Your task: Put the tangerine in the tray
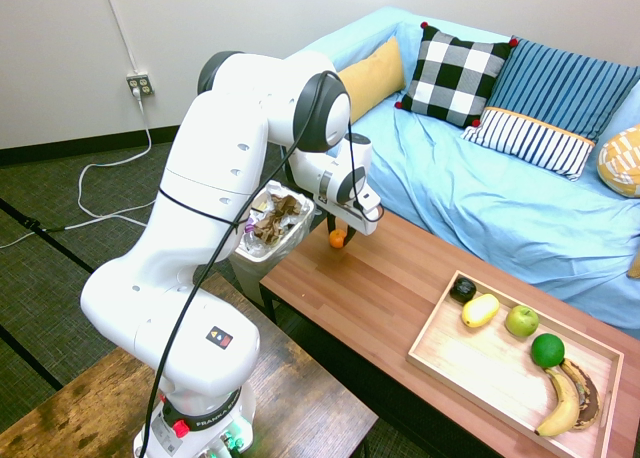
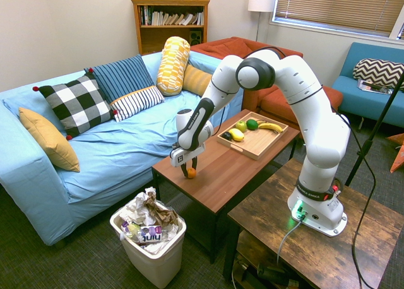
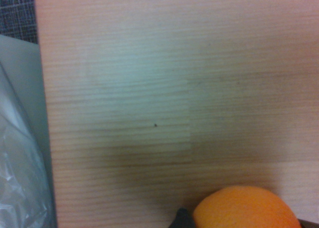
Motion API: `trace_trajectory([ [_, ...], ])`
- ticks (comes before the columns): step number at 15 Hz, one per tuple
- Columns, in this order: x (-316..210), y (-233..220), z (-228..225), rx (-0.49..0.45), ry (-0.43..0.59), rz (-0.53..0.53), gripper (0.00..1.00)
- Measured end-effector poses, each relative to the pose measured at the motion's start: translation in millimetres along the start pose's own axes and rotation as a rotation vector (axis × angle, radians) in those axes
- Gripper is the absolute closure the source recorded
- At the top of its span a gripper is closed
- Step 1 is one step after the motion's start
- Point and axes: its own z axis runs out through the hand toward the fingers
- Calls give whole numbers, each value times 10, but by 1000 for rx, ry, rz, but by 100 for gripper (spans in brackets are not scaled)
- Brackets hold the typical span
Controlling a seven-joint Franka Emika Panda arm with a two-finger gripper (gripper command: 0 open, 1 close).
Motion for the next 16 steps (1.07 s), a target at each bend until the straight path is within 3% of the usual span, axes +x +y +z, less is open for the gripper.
trace_trajectory([
  [3, 192, 33, -230, 22, 38, 23, 100],
  [6, 669, 306, -839, 47, 134, 71, 100],
  [10, 1336, 1123, -1311, 20, 227, 189, 100],
  [16, 2175, 2583, -1410, -42, 265, 418, 100],
])
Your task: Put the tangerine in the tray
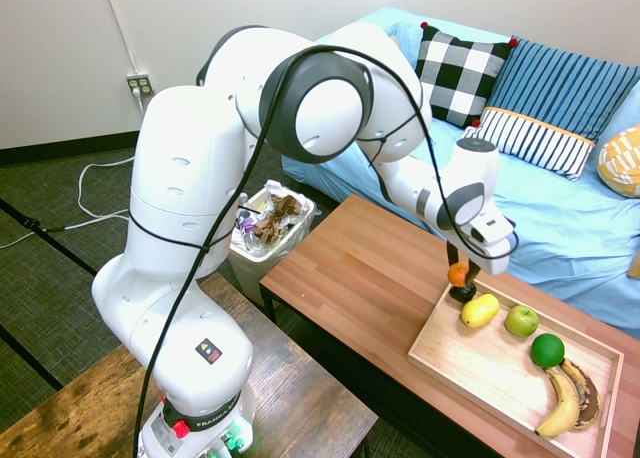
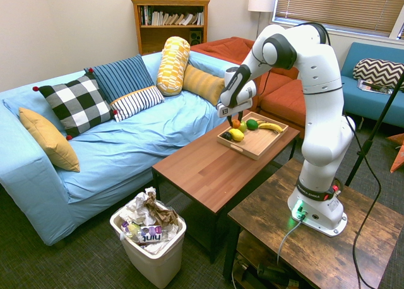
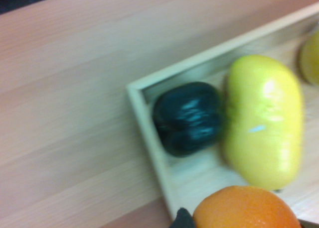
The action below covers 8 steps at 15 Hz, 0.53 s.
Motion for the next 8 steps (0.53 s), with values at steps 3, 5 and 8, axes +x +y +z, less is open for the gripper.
trace_trajectory([
  [3, 369, 369, 353, -46, 7, 77, 100],
  [5, 495, 531, 713, -89, 4, 112, 100],
  [8, 483, 578, 1181, -134, -21, 143, 100],
])
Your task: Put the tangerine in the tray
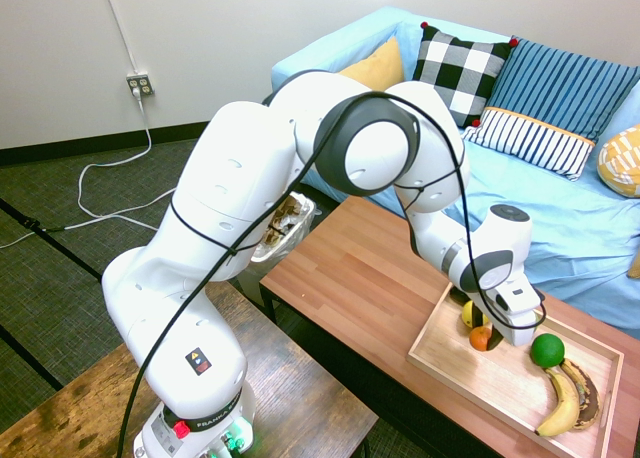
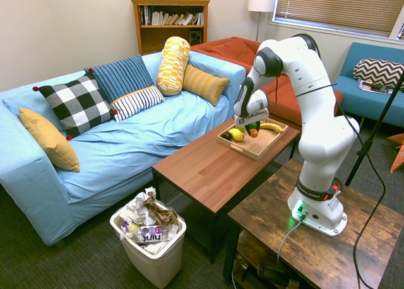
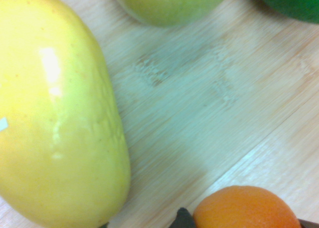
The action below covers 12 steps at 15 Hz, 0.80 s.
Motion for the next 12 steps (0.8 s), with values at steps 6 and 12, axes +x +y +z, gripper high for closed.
trace_trajectory([
  [6, -43, -30, 311, -18, -41, 10, 0],
  [12, -51, -37, 314, -7, -49, -5, 0],
])
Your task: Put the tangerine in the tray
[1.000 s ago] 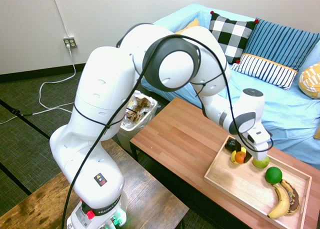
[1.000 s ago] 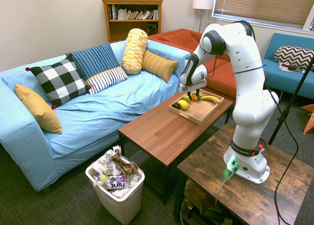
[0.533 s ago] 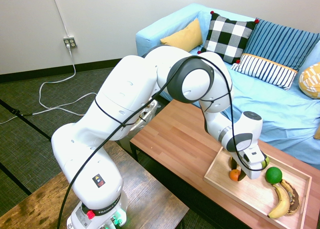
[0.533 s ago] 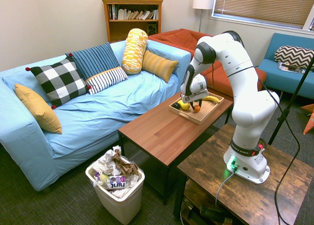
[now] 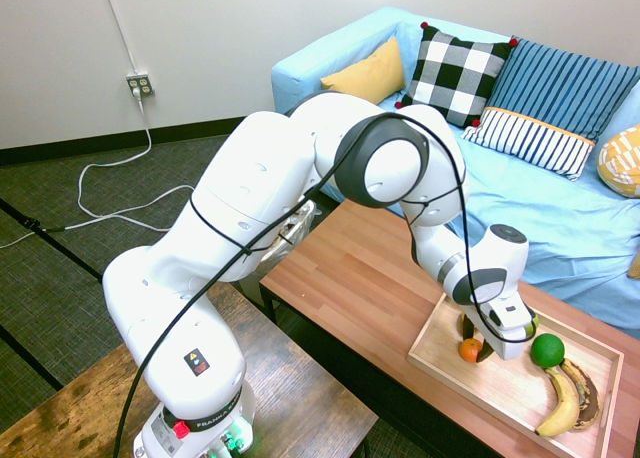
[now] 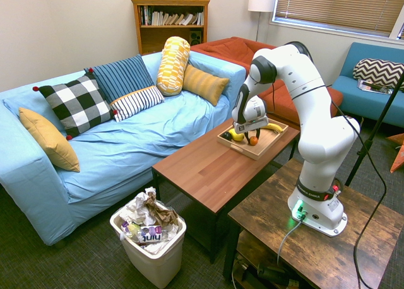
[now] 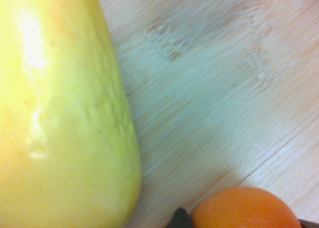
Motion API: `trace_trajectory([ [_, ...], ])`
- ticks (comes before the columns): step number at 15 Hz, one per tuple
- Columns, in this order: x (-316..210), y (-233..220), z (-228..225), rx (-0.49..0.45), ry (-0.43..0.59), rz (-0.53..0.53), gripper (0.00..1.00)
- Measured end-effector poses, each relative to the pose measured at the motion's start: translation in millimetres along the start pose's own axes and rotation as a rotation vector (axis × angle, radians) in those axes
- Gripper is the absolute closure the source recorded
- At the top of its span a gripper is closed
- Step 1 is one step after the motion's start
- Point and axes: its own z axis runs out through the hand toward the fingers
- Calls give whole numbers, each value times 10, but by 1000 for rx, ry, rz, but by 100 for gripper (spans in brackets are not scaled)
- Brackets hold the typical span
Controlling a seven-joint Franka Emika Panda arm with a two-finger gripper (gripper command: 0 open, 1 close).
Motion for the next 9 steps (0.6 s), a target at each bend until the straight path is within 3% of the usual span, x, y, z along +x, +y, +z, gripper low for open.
trace_trajectory([
  [5, -7, -49, -162, 38, 18, -5, 0],
  [9, 61, 233, -502, 50, 37, -1, 0],
])
